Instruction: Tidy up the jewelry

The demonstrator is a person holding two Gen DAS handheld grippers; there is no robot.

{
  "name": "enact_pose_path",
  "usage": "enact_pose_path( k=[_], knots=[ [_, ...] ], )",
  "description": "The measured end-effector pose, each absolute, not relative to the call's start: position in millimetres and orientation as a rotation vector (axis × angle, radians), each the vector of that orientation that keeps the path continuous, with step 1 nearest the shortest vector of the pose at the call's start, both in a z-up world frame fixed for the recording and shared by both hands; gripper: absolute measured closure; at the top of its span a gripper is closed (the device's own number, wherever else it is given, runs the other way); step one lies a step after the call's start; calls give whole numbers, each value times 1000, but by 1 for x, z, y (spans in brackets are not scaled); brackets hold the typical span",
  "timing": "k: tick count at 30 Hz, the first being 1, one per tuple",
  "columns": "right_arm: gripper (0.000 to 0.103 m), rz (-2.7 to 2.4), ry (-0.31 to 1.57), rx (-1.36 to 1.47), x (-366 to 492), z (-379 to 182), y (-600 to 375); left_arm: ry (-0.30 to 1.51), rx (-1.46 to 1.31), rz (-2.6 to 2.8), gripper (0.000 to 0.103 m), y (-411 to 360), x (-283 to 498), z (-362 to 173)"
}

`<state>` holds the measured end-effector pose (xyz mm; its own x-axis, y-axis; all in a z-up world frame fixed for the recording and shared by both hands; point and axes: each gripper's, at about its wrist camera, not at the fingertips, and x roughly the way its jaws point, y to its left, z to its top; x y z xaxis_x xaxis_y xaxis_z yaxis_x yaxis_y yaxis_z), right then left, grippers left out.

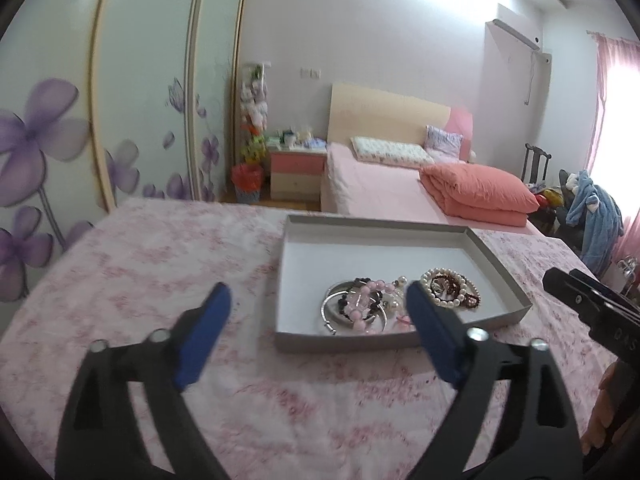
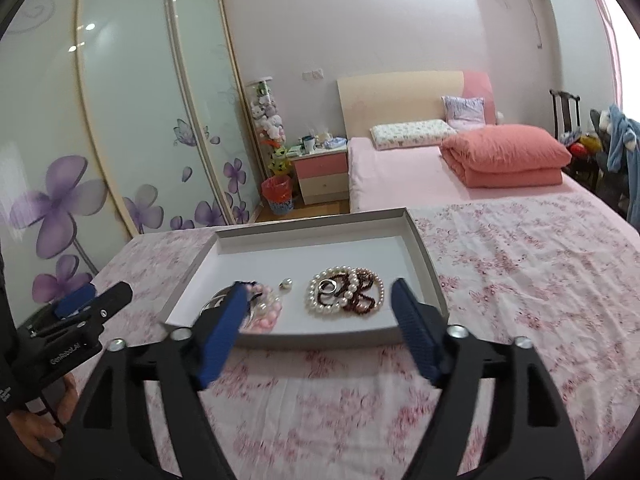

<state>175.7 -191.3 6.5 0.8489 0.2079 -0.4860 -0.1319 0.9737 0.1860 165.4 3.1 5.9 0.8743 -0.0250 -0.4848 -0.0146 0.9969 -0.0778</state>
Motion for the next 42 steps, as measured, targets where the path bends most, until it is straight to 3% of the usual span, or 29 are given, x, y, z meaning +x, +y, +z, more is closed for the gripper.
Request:
enact_pose_path(
  k=[3, 5, 42],
  knots=[
    [6, 177, 502, 126, 160, 9, -188, 471, -45, 8, 4, 1, 147, 10],
    [2, 166, 481, 109, 151, 10, -186, 463, -31, 12, 4, -1, 141, 12],
    [2, 149, 418, 93, 107, 2, -180, 425, -65, 3, 4, 9, 100, 2]
  ],
)
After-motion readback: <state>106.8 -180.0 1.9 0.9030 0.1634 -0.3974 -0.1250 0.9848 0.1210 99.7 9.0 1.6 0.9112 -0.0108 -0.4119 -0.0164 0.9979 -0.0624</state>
